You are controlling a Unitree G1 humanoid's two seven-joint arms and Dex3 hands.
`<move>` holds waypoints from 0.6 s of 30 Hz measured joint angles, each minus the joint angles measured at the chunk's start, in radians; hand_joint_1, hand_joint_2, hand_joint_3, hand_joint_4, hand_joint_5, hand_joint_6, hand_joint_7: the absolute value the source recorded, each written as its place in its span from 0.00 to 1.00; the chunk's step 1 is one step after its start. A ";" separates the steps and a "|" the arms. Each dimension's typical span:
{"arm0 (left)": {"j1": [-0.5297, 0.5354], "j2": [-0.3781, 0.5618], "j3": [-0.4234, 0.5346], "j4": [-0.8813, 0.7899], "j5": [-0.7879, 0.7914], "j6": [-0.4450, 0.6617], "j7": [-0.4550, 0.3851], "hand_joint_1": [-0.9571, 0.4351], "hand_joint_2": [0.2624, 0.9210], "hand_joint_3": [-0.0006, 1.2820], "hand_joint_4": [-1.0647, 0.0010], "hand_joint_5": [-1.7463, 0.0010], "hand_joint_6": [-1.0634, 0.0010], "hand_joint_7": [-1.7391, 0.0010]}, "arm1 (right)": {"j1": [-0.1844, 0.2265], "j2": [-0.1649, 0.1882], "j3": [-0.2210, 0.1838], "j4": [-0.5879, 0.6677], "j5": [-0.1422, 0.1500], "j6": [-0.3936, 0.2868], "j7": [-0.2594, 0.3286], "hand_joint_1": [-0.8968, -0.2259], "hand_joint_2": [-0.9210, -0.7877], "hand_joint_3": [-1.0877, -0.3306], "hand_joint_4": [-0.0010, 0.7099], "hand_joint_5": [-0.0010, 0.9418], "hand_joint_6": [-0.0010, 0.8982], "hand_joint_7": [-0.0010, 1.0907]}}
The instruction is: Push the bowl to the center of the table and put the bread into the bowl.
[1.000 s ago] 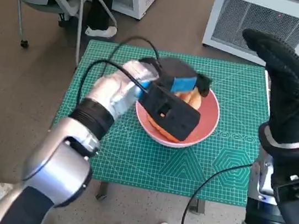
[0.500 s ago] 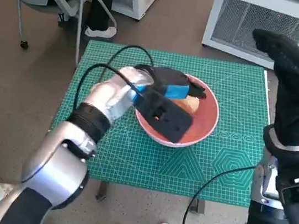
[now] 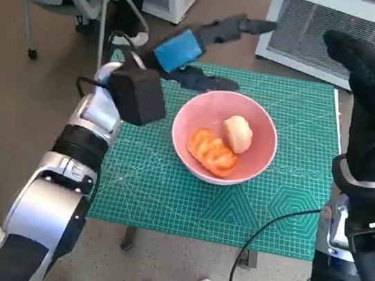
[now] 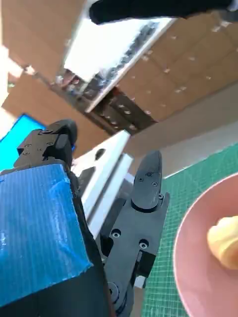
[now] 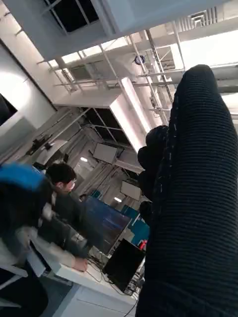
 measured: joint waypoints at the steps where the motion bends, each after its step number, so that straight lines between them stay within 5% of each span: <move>1: 0.022 -0.013 0.026 -0.025 -0.046 -0.007 -0.002 0.38 1.00 0.20 0.53 0.94 0.61 0.78 | -0.006 0.000 0.000 -0.002 0.000 0.004 -0.002 0.45 0.00 0.43 0.39 0.00 0.01 0.54; 8: 0.168 -0.088 0.114 -0.271 -0.248 0.031 -0.007 0.41 1.00 0.26 0.58 0.97 0.76 0.62 | -0.044 0.000 -0.001 -0.010 0.000 0.031 -0.014 0.46 0.00 0.44 0.40 0.00 0.01 0.55; 18: 0.297 -0.121 0.125 -0.516 -0.326 0.158 0.001 0.39 1.00 0.27 0.62 0.99 0.82 0.59 | -0.086 0.004 0.004 0.019 -0.003 0.035 -0.029 0.47 0.00 0.45 0.43 0.01 0.03 0.55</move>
